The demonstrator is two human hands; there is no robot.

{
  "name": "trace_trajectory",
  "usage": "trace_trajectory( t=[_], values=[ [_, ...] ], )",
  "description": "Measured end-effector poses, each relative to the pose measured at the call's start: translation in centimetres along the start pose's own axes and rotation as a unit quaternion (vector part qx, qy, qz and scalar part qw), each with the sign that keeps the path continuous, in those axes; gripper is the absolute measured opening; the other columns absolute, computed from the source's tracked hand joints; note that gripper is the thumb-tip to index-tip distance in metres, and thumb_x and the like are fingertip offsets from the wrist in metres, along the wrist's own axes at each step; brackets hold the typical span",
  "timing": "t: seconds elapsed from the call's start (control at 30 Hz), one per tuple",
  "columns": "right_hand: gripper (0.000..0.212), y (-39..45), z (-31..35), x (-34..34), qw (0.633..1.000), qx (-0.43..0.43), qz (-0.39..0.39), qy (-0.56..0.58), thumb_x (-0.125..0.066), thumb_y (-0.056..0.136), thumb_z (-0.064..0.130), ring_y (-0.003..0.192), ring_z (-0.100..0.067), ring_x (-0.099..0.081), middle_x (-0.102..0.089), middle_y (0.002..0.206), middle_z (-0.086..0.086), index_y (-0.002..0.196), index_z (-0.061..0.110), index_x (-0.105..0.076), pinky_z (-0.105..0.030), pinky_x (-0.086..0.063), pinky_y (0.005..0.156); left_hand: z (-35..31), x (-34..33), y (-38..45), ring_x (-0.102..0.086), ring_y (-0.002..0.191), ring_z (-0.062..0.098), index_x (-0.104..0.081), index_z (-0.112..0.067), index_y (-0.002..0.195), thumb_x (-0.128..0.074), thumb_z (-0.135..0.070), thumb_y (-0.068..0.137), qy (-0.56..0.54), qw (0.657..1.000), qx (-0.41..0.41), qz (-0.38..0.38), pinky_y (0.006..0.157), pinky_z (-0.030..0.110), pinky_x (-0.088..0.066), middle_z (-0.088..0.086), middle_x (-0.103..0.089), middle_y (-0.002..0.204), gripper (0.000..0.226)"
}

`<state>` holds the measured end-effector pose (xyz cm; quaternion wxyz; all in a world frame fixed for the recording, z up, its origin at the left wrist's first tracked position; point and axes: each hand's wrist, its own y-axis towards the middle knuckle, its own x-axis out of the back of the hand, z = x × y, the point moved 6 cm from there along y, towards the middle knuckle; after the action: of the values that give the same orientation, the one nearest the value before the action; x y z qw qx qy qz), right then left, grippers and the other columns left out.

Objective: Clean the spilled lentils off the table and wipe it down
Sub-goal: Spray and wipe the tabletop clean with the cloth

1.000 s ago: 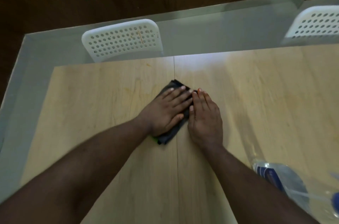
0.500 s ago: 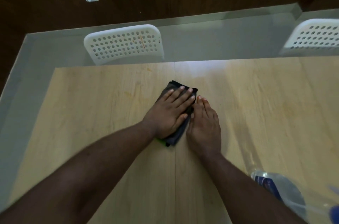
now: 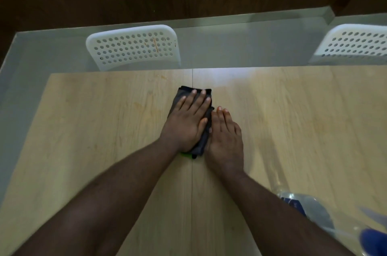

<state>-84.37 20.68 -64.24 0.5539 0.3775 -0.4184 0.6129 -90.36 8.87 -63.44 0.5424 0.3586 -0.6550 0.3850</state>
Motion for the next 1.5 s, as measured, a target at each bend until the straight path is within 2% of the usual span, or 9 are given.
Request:
trace_trajectory(
  t=[0.17,0.37,0.5,0.6,0.7,0.97,1.07,1.27,1.5],
  values=[
    [0.069,-0.2,0.2,-0.1,1.0,0.002,0.008,-0.015,-0.007,0.103,0.039,0.162,-0.017,0.007,0.002,0.177,-0.003,0.168,0.018,-0.003,-0.04,-0.004,0.131,1.2,0.6,1.4,0.006,0.163,0.02,-0.006,-0.021,0.169,-0.011,-0.046,0.109,0.011,1.0,0.004,-0.013,0.132,0.045,-0.005,0.002,0.002,0.177,0.065],
    [0.06,0.0,-0.3,-0.5,1.0,-0.019,-0.005,-0.018,-0.02,0.112,0.034,0.162,-0.015,0.004,-0.004,0.176,0.0,0.168,0.02,-0.01,-0.038,-0.003,0.131,4.4,1.7,8.2,-0.007,0.163,0.025,-0.011,-0.019,0.169,-0.014,-0.045,0.108,-0.002,0.992,0.121,-0.026,0.132,0.045,-0.008,0.004,-0.01,0.177,0.067],
    [0.064,-0.2,-0.2,-0.3,1.0,-0.012,0.006,-0.016,-0.022,0.107,0.033,0.162,-0.017,0.001,-0.006,0.176,-0.003,0.168,0.017,-0.012,-0.039,-0.005,0.131,1.8,0.3,3.2,-0.003,0.163,0.025,-0.007,-0.015,0.169,-0.011,-0.043,0.108,-0.041,0.979,0.195,-0.052,0.132,0.046,-0.008,0.007,-0.005,0.177,0.067],
    [0.073,-0.4,0.1,0.0,1.0,0.002,0.018,-0.025,-0.012,0.101,0.042,0.163,-0.019,0.003,-0.003,0.177,-0.006,0.168,0.014,-0.01,-0.04,-0.006,0.131,-0.8,-0.8,-3.5,0.007,0.163,0.023,0.004,-0.015,0.168,-0.007,-0.044,0.109,-0.065,0.97,0.228,-0.048,0.132,0.045,-0.004,0.006,0.007,0.177,0.067],
    [0.075,-0.4,0.2,0.1,1.0,-0.003,0.007,-0.02,-0.005,0.099,0.041,0.163,-0.019,0.001,-0.006,0.176,-0.005,0.168,0.014,-0.013,-0.04,-0.007,0.131,-0.7,-0.9,-5.0,0.008,0.163,0.022,0.004,-0.015,0.168,-0.007,-0.044,0.108,-0.059,0.97,0.233,-0.044,0.132,0.045,-0.003,0.006,0.008,0.177,0.068],
    [0.061,-0.1,-0.1,-0.1,1.0,-0.019,-0.013,-0.007,-0.031,0.109,0.03,0.162,-0.015,-0.001,-0.01,0.176,-0.001,0.168,0.018,-0.016,-0.038,-0.006,0.131,7.0,1.1,6.7,-0.009,0.162,0.026,-0.011,-0.013,0.169,-0.017,-0.04,0.11,-0.018,0.974,0.222,-0.051,0.131,0.045,-0.009,0.008,-0.012,0.176,0.064],
    [0.061,-0.2,-0.2,0.1,1.0,-0.01,-0.014,-0.015,-0.032,0.109,0.029,0.162,-0.017,-0.006,-0.015,0.175,-0.003,0.167,0.016,-0.021,-0.039,-0.008,0.13,4.6,0.3,3.2,-0.009,0.162,0.026,-0.012,-0.012,0.168,-0.017,-0.04,0.11,-0.025,0.979,0.189,-0.066,0.131,0.045,-0.01,0.009,-0.011,0.176,0.065],
    [0.059,-0.5,0.2,0.3,1.0,-0.003,-0.019,-0.016,-0.03,0.109,0.028,0.162,-0.02,-0.008,-0.016,0.175,-0.006,0.166,0.014,-0.023,-0.042,-0.013,0.131,-0.7,-1.7,-9.4,0.011,0.162,0.018,0.001,-0.017,0.169,-0.016,-0.043,0.11,-0.025,0.99,0.138,-0.029,0.132,0.041,0.001,0.003,0.009,0.177,0.066],
    [0.06,-0.5,-0.1,0.0,0.999,0.001,-0.03,-0.018,-0.03,0.109,0.029,0.162,-0.02,-0.008,-0.016,0.175,-0.005,0.167,0.015,-0.023,-0.041,-0.011,0.131,4.9,0.4,0.2,-0.009,0.163,0.025,-0.013,-0.014,0.169,-0.009,-0.044,0.106,-0.001,0.985,0.167,-0.037,0.131,0.046,-0.01,0.007,-0.011,0.176,0.07]
  ],
)
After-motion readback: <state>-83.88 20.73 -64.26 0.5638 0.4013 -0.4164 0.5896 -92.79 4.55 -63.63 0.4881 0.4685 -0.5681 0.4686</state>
